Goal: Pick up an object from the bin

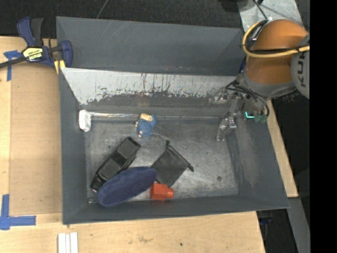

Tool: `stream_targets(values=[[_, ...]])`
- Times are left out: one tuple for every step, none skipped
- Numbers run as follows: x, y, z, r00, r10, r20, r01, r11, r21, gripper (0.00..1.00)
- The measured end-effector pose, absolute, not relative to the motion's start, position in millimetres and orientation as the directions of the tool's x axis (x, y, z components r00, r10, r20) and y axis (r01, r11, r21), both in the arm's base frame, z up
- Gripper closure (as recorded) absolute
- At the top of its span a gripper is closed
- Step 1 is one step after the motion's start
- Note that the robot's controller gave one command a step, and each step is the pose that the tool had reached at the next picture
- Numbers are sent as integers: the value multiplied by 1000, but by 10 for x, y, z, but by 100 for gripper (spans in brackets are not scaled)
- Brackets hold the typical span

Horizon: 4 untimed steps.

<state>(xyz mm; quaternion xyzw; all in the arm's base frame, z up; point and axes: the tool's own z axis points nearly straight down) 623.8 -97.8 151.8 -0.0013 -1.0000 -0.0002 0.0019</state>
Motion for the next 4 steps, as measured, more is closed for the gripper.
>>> stream_targets(values=[[6206,-331,1241,-987,-161,-1,-161,987,2,0],[5728,633,1265,-958,-287,-1,-287,958,4,0],[5744,585,1265,-960,-281,-2,-281,960,0,100],[5744,585,1266,-960,-281,-2,-281,960,0,0]])
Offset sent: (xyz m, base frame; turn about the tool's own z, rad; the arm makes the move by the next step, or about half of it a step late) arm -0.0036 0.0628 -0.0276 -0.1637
